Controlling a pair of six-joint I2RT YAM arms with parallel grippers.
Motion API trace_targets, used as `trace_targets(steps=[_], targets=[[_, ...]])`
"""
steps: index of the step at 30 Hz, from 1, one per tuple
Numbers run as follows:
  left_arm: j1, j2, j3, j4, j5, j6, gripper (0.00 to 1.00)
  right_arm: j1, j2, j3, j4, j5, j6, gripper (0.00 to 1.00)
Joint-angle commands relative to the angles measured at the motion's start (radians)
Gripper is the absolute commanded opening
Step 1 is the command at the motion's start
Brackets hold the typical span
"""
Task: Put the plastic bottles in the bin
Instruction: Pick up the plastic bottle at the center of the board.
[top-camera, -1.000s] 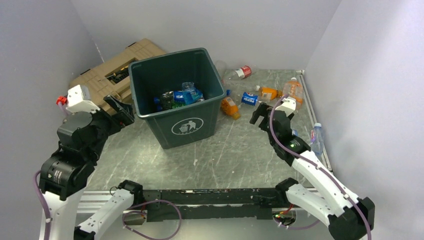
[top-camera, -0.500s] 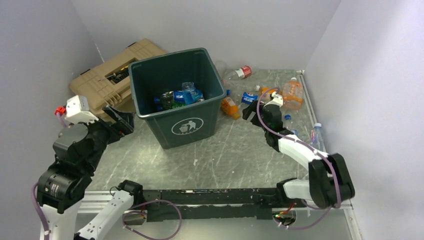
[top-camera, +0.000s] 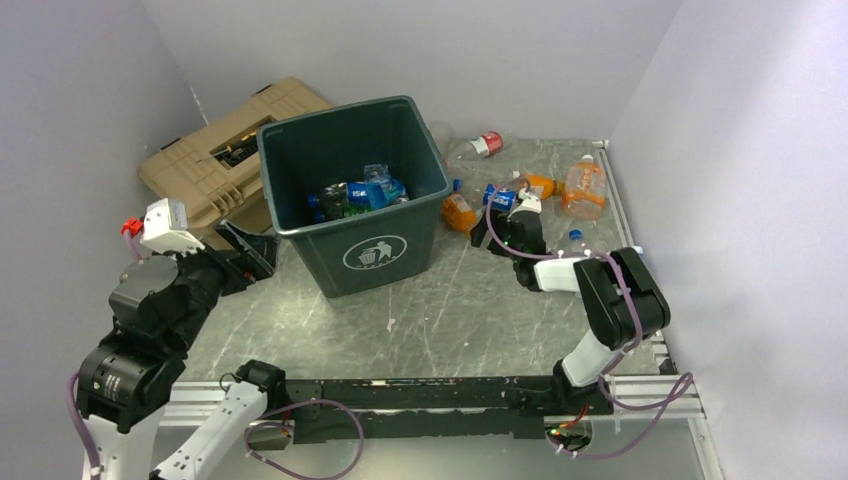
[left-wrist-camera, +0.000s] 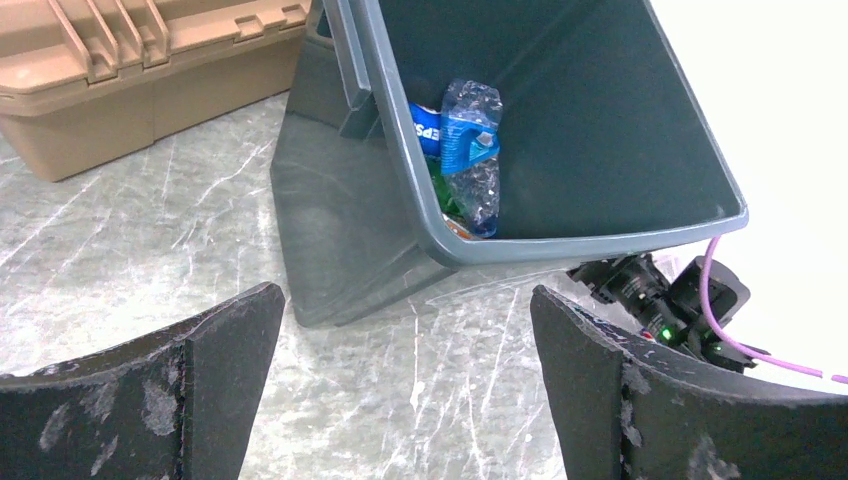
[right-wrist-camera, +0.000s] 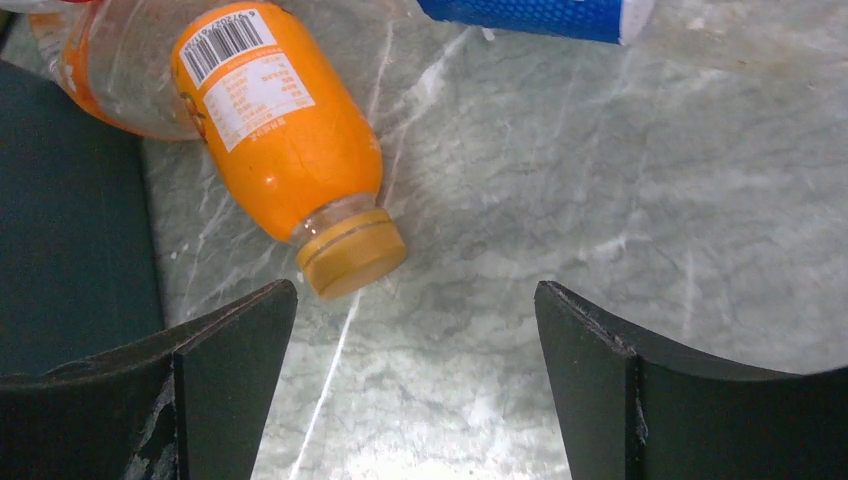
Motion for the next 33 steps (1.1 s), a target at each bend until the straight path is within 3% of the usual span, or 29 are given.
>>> trace_targets(steps=[1,11,19,24,28,33], targets=[[-0.003,-0.019,-0.006,0.042,0.021,-0.002,1.00,0.019,0.059,0.065,0.138,-0.039,-0.038,0.95],[-0.003,-0.016,-0.024,0.046,0.019,0.002,0.99,0.035,0.178,0.116,0.158,-0.056,-0.015,0.85],[-0.003,-0.022,-0.022,0.037,0.005,0.004,0.99,0.035,0.210,0.108,0.185,-0.065,-0.022,0.66],[-0.003,-0.028,-0.038,0.042,0.009,-0.004,0.99,0.038,0.211,0.082,0.209,-0.076,-0.023,0.60],[-0.003,-0.026,-0.040,0.043,0.016,-0.007,0.99,0.038,0.207,0.068,0.219,-0.085,-0.032,0.45],[-0.003,-0.031,-0.039,0.040,0.015,-0.011,0.99,0.043,0.159,0.032,0.241,-0.093,-0.029,0.35]])
